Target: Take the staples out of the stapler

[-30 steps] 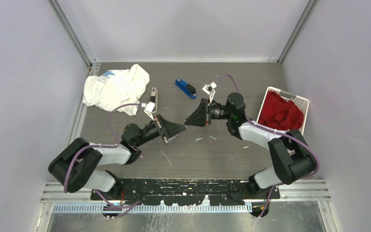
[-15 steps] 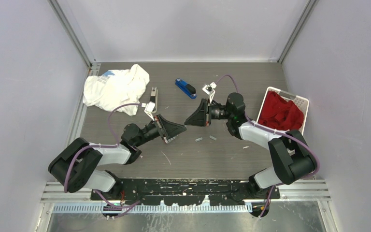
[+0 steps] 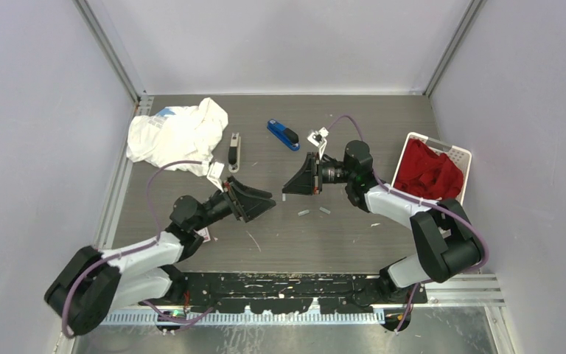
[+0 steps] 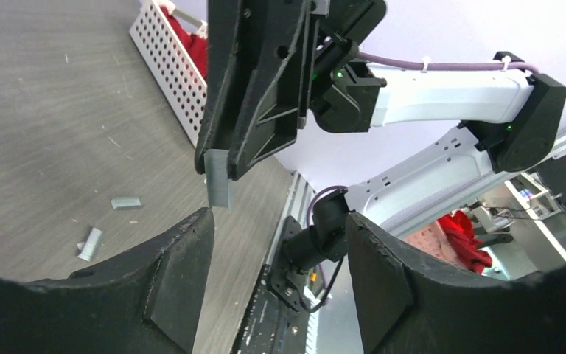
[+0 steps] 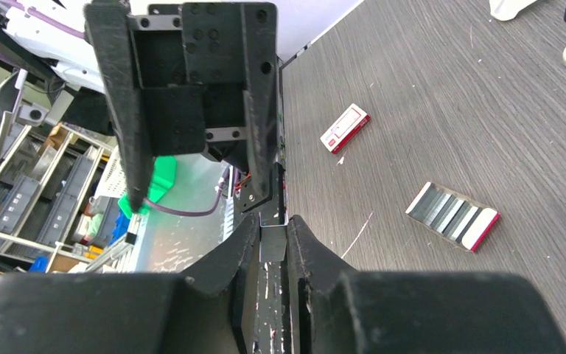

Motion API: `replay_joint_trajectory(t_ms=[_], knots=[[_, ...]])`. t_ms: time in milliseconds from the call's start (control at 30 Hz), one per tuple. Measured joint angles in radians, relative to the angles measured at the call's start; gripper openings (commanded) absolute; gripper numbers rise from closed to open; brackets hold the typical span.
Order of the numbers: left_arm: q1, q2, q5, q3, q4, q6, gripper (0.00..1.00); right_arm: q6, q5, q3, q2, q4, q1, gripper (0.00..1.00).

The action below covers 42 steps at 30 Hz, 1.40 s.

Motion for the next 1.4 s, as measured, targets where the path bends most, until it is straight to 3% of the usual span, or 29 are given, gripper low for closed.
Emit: replay_joint_trajectory(t_ms=[267, 500, 867, 1000, 1233, 1400], knots=[[0.005, -0.402, -0.088, -0.004, -0.480, 0.211, 0.84, -0.068, -0.006, 0.017, -0.003, -0.076, 0.000, 0.18], [0.005, -0.666, -0.232, -0.010, -0.814, 0.336, 0.87, -0.135, -0.005, 0.033, -0.003, -0.152, 0.000, 0.18], [0.006, -0.617, -0.373, -0.009, -1.072, 0.406, 0.87, -0.227, 0.008, 0.055, -0.003, -0.260, 0.000, 0.19], [0.007, -0.591, -0.405, -0.009, -1.103, 0.413, 0.87, -0.262, 0.021, 0.066, -0.003, -0.299, 0.000, 0.19], [0.009, -0.585, -0.442, -0.009, -1.118, 0.412, 0.98, -0.331, 0.050, 0.087, -0.003, -0.376, 0.014, 0.19], [0.009, -0.580, -0.457, -0.009, -1.115, 0.390, 1.00, -0.370, 0.073, 0.097, -0.003, -0.422, 0.025, 0.19]])
